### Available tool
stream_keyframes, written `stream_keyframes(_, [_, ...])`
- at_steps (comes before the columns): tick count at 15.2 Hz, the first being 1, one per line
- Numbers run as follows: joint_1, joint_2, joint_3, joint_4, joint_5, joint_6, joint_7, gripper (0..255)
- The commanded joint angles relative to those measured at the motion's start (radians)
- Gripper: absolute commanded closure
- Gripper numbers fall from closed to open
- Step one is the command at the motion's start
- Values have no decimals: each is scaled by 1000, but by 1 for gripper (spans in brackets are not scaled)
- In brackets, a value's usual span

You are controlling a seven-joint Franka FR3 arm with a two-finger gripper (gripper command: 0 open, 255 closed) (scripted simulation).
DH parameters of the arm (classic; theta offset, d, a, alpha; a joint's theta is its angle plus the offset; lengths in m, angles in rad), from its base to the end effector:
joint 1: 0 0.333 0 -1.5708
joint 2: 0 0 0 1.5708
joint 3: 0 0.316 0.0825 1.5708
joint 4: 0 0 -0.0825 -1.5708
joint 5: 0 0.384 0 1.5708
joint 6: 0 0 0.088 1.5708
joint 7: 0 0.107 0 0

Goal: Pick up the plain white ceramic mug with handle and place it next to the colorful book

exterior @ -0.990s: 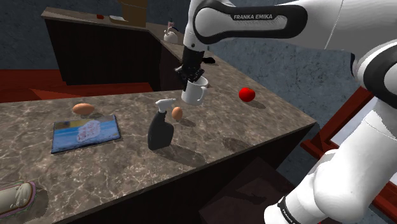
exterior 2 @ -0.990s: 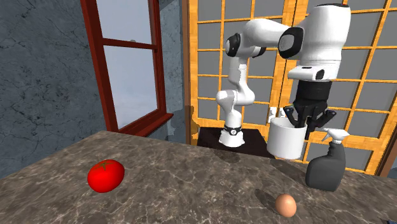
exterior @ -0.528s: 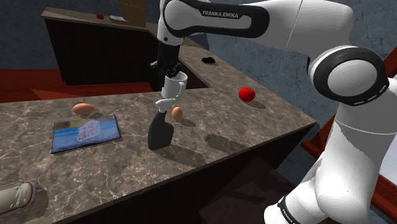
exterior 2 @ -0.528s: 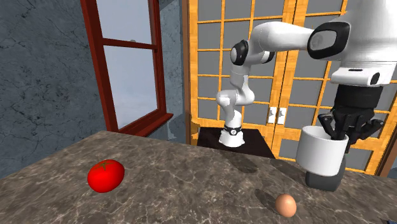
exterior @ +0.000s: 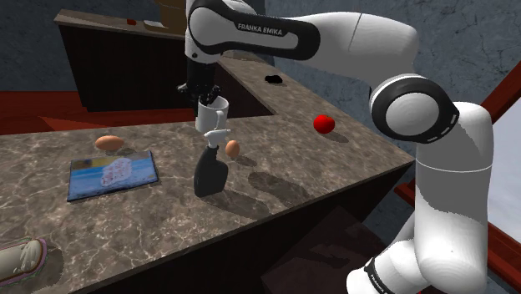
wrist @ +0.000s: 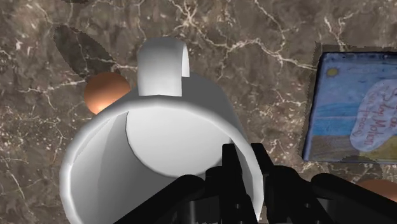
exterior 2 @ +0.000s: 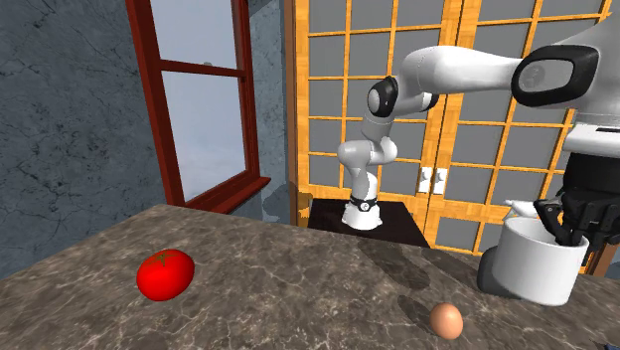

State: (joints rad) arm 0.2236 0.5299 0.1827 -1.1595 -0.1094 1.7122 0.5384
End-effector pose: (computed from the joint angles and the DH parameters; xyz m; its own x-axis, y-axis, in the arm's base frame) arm 0.6696 0.2412 0.4996 0.9890 -0.1438 0.0348 -0.1438 -0.9896 -0.0013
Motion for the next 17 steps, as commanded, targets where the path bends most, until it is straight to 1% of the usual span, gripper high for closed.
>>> stream_keyframes(1, [-3,-3,0,-29,0,27,0,255])
stream_keyframes(9, [-9,-6,-2,-141,-1,136,5,255])
stream_keyframes(17, [-12,9,-4,-226,-6,235,11,255])
